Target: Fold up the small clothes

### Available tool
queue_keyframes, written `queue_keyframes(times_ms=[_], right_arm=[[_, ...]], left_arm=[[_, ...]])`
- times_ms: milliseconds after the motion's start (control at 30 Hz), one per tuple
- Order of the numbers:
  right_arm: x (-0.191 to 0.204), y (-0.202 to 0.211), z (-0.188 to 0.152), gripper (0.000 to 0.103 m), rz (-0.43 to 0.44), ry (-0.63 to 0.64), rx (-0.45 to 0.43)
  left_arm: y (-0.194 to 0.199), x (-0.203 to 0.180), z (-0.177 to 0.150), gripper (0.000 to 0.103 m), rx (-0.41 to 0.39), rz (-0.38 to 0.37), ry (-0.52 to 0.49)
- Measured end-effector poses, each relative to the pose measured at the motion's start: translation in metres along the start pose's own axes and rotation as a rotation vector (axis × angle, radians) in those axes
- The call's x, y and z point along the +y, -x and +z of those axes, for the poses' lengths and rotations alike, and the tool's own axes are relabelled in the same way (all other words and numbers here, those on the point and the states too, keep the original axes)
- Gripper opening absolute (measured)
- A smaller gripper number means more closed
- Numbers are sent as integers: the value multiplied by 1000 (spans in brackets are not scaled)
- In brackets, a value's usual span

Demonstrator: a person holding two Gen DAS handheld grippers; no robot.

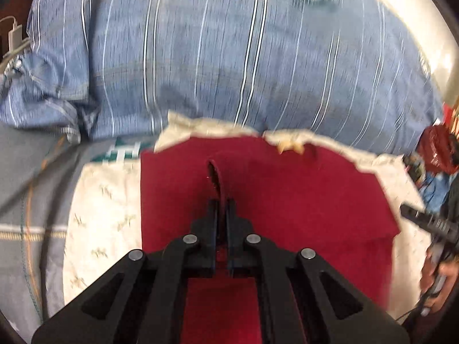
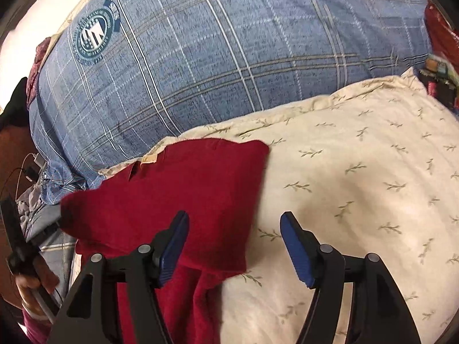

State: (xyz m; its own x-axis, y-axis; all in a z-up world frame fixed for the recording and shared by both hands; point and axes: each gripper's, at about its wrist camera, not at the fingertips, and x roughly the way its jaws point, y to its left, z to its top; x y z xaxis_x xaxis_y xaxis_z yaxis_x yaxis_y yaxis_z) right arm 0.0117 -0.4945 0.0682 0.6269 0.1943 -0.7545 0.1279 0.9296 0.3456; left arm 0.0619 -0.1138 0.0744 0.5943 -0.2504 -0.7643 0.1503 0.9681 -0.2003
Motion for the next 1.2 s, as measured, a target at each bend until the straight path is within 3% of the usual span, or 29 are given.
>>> queue_keyframes(times_ms=[200,233,267,367,467,500,600,667,700,733,767,833,900,933,967,1000,1100,1200], right_arm=[[-2,-39,6,67,22,-64,128],[0,-42,4,56,20,-47,148],[3,-42,1,24,8,-14,150],[9,-21,-3,7,-31,74,78],[2,-9,-3,7,-139,119,20],[-5,-13,-3,6,-175,108,36],[-16,-7,-3,6,-98,50,32],[-19,6,-4,25,-70,16,3],[-21,12,-5,38,-33,-13,3],[-21,14,-7,66,-1,-32,3],[-20,14,-10,74,42,-44,5],[-13,1,-16,73,37,-28,53],[-7,-19,-23,50,-4,-12,120],[-5,-22,-25,25,-18,3,129],[-2,-17,-26,24,-23,33,103],[2,-8,-26,15,-51,77,75],[1,5,-23,13,-133,119,35],[-4,-2,-23,16,-125,79,70]], left_arm=[[-6,7,2,3,14,-2,32],[-5,7,3,3,16,-5,29],[-3,7,1,3,17,-9,28],[4,5,-2,3,16,-36,24],[5,2,-7,9,7,-56,15],[1,1,-8,15,18,-46,8],[-3,3,-12,20,40,-19,21],[0,6,-14,28,35,-32,31],[4,8,-15,38,23,-28,31],[6,9,-16,44,12,-22,31],[8,11,-16,45,-1,-13,35],[7,14,-15,45,0,-9,48],[5,16,-16,45,19,-9,69],[5,15,-17,45,26,-11,71],[7,14,-19,45,29,-16,63],[10,12,-20,45,22,-15,49],[17,11,-20,51,-10,7,23],[12,10,-15,52,-15,7,43]])
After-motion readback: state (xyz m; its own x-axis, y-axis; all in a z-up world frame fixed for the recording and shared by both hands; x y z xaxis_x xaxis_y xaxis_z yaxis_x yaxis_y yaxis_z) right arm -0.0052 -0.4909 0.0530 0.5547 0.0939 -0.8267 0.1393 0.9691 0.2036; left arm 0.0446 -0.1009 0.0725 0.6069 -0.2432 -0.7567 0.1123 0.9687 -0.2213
